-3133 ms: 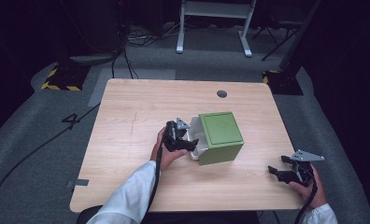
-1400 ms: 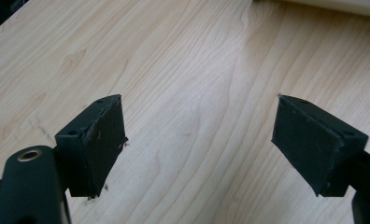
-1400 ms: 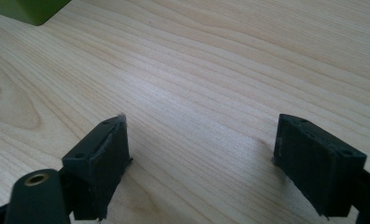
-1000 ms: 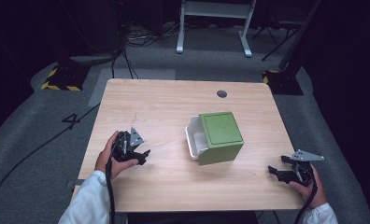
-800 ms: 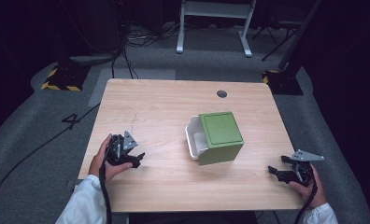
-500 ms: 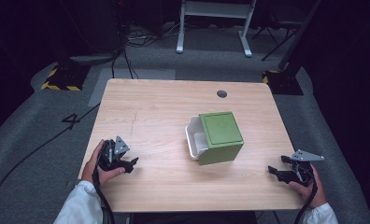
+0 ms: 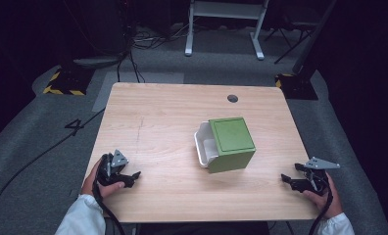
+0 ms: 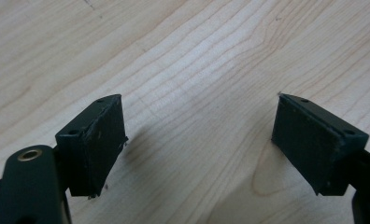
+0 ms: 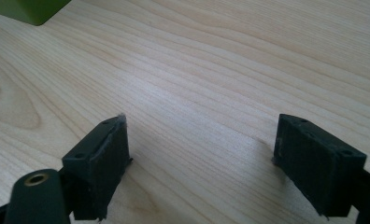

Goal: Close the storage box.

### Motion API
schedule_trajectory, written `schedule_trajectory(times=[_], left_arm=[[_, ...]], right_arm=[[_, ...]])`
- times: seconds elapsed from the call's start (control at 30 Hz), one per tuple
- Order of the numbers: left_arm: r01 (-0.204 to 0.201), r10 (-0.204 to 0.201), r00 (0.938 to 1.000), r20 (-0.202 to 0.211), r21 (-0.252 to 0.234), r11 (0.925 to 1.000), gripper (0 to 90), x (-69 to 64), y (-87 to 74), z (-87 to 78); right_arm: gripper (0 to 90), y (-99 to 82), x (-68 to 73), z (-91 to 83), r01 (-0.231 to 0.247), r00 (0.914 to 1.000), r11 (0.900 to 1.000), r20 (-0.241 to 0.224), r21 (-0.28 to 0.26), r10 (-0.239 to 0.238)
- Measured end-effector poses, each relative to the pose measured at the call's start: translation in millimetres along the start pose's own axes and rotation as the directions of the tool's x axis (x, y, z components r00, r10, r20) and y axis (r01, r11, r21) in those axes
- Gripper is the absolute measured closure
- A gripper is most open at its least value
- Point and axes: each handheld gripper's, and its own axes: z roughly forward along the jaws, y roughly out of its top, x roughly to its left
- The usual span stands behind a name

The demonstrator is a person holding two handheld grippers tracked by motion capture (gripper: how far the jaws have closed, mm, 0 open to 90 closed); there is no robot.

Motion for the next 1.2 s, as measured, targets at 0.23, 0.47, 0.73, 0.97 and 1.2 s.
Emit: schedule_trajectory(times=[0.23,0.47,0.73,0.97,1.2], left_arm=[[0.079,-0.079,0.9967,0.018,-0.028,0.9965,17.2,1.0,-9.3,-1.8],[0.091,-0.091,0.9958,0.005,-0.029,0.9954,17.2,-0.5,-9.5,-2.0],[0.094,-0.093,0.9956,0.013,-0.027,0.9952,16.1,0.2,-8.9,-1.2],[0.092,-0.092,0.9956,0.017,-0.028,0.9954,16.0,0.6,-9.0,-1.1],[0.093,-0.092,0.9956,0.017,-0.028,0.9953,15.7,0.6,-8.7,-0.8]], right_arm=[[17.9,-0.1,-0.1,-0.1,0.002,1.0000,1.0000,0.001,0.000,-0.002],[17.9,0.0,-0.1,0.0,0.001,1.0000,1.0000,0.000,0.000,-0.001],[17.9,-0.8,0.5,-0.8,0.001,1.0000,1.0000,0.003,-0.001,-0.001],[17.9,-0.8,0.2,-0.8,0.001,1.0000,1.0000,0.003,0.000,-0.001],[17.9,-0.7,0.1,-0.6,0.001,1.0000,1.0000,0.003,0.000,-0.001]])
